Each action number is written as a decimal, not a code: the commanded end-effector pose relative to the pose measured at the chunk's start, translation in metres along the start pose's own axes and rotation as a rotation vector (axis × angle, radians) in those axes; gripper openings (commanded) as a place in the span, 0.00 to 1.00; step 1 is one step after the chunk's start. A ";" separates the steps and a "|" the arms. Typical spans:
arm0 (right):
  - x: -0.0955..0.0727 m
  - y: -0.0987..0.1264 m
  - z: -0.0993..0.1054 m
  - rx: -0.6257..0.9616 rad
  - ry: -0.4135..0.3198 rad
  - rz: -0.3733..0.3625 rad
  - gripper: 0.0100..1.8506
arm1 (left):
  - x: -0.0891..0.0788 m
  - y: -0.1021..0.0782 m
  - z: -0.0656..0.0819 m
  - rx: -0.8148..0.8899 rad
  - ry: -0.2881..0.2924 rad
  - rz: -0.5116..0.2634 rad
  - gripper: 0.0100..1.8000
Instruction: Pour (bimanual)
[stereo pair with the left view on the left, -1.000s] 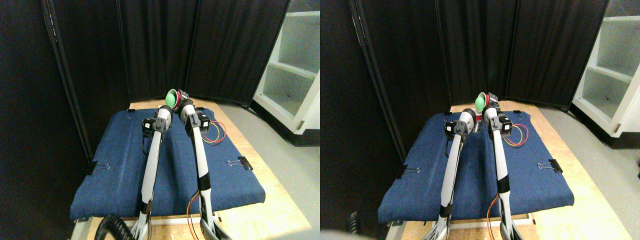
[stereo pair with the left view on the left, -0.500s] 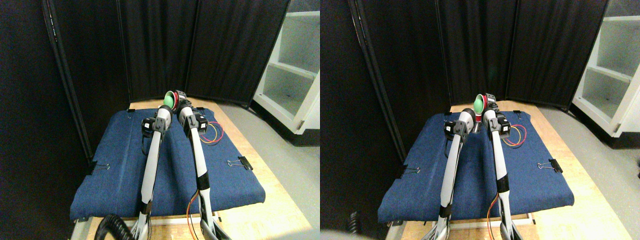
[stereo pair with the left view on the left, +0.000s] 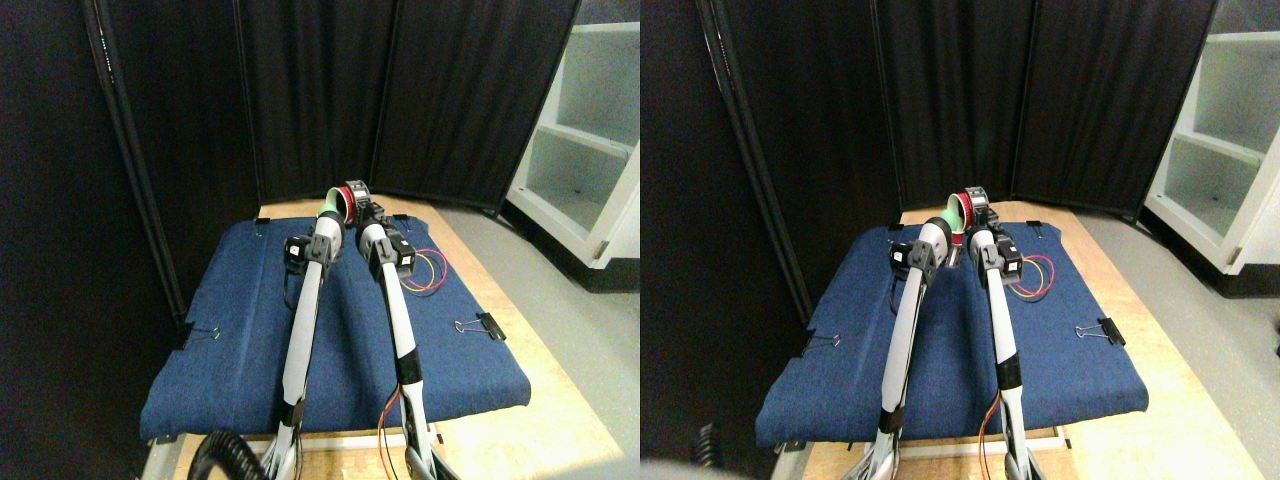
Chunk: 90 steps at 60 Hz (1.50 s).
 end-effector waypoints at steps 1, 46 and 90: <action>0.001 0.001 0.004 -0.052 -0.044 0.020 0.23 | 0.001 -0.011 0.001 -0.018 -0.009 -0.056 0.18; 0.004 -0.015 0.000 0.704 0.044 -0.346 0.20 | 0.001 -0.009 0.007 -0.009 -0.013 -0.054 0.18; 0.010 -0.027 -0.016 1.026 -0.046 -0.405 0.18 | 0.008 -0.008 0.016 0.029 -0.053 -0.072 0.18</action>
